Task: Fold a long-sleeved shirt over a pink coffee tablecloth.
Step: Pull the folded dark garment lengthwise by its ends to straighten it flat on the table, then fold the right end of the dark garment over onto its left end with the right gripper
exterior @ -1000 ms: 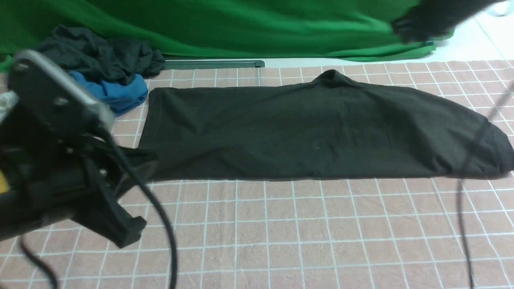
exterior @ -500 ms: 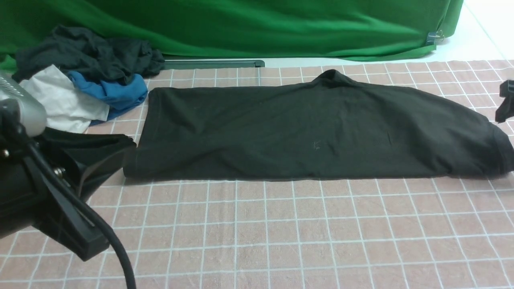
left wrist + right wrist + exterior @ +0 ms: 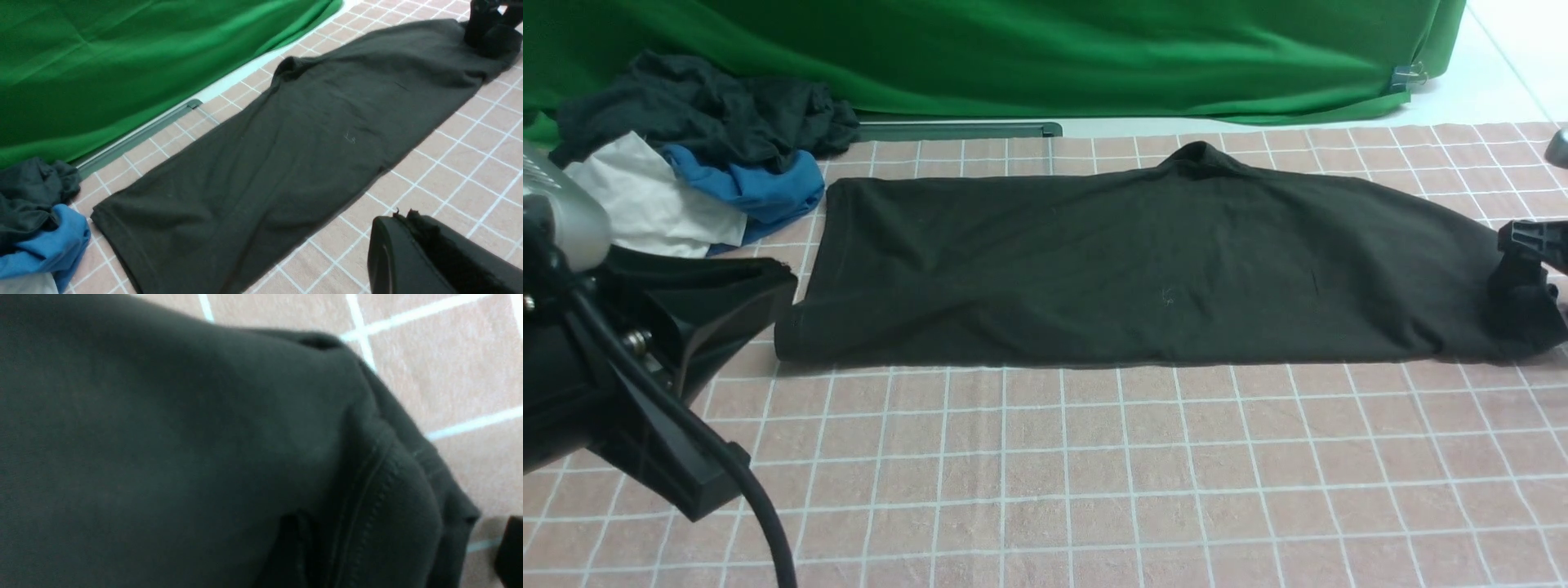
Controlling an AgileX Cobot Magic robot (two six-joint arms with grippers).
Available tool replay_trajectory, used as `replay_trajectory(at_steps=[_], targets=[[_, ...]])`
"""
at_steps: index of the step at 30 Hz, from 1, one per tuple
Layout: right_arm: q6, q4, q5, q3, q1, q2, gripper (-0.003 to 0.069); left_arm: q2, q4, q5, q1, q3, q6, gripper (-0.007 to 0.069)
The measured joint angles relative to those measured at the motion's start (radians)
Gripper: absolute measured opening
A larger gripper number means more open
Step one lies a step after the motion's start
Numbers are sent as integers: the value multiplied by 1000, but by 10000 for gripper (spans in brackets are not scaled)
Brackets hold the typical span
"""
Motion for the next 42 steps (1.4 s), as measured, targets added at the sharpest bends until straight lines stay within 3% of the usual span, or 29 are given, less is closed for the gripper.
replay_trajectory(at_steps=[7, 16, 18, 28, 32, 37, 42], targets=[[-22, -9, -8, -1, 13, 4, 447, 0, -16, -43, 0, 0, 0, 16], [-91, -5, 8, 1, 65, -19, 93, 0, -24, -48, 0, 0, 0, 17], [-103, -14, 16, 1, 66, -45, 61, 0, -28, -48, 0, 0, 0, 17], [-13, -181, 88, 1, -1, -316, 55, 0, -84, -174, 0, 0, 21, 17], [1, -180, 95, 1, -6, -378, 55, 0, -87, -179, 0, 0, 56, 17], [-26, -62, 97, -3, 38, -426, 55, 0, -88, -178, 0, 0, 82, 17], [-163, 209, 96, -43, 180, -450, 54, 0, -88, -175, 0, 0, 93, 17]])
